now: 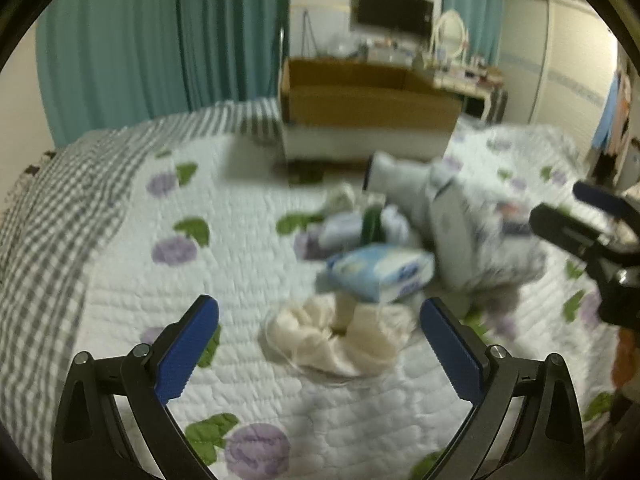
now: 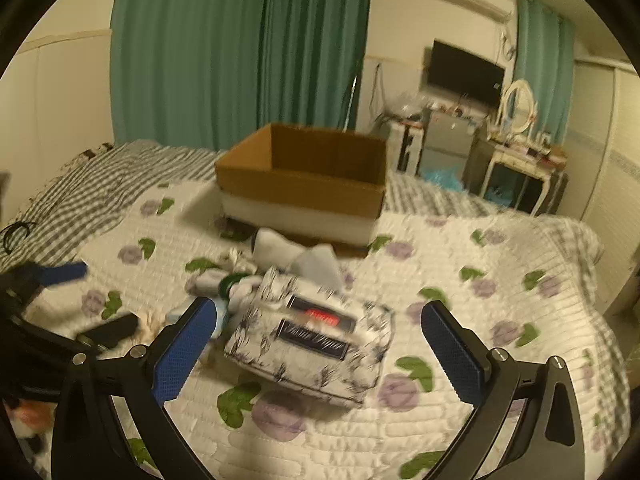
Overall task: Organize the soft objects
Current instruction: 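Grasp the cream cloth with the left tool while the right tool grasps the patterned tissue box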
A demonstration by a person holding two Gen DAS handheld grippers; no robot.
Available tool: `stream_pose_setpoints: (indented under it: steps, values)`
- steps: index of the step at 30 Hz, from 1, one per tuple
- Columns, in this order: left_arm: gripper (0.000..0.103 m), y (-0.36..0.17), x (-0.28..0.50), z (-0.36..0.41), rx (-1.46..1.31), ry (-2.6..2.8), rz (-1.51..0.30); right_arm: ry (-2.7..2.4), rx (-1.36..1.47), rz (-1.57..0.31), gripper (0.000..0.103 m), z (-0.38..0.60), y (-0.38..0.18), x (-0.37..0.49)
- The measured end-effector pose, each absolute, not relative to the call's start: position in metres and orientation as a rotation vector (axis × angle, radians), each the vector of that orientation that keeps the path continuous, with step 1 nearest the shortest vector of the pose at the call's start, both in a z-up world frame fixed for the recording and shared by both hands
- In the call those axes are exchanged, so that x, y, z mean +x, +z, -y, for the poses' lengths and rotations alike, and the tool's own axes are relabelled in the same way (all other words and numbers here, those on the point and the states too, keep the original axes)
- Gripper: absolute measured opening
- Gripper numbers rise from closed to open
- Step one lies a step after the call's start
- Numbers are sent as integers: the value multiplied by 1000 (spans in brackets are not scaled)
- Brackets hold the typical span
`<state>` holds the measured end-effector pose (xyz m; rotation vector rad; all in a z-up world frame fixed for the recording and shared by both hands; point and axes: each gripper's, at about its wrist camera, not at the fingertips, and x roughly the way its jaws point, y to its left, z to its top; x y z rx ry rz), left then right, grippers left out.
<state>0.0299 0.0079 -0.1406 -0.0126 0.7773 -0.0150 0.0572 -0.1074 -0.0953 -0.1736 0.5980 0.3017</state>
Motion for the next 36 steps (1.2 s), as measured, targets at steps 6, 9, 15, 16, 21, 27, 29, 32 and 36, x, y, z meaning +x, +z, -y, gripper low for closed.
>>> stream_pose_setpoints:
  steps: [6, 9, 15, 16, 21, 27, 29, 32, 36]
  values:
    - [97, -169, 41, -8, -1, -19, -876, 317, -212, -710, 103, 98, -133, 78]
    - [88, -180, 49, -12, -34, -49, -911, 334, -214, -764, 103, 94, -150, 88]
    - [88, -192, 59, -8, -17, -88, -924, 332, -261, -782, 103, 81, -166, 97]
    - [85, -193, 60, -8, -15, -92, -924, 329, -276, -792, 103, 78, -170, 98]
    - [58, -193, 58, -10, -42, -168, -923, 334, -235, -832, 99, 85, -175, 106]
    - [17, -186, 50, -6, -73, -202, -926, 351, -159, -828, 49, 99, -167, 96]
    - [14, -179, 44, -5, -90, -191, -916, 396, -60, -835, 37, 111, -160, 93]
    - [13, -169, 32, -3, -78, -177, -897, 406, -25, -814, 24, 116, -148, 83]
    - [13, -147, 12, -5, -75, -164, -859, 421, -15, -770, 19, 122, -128, 65]
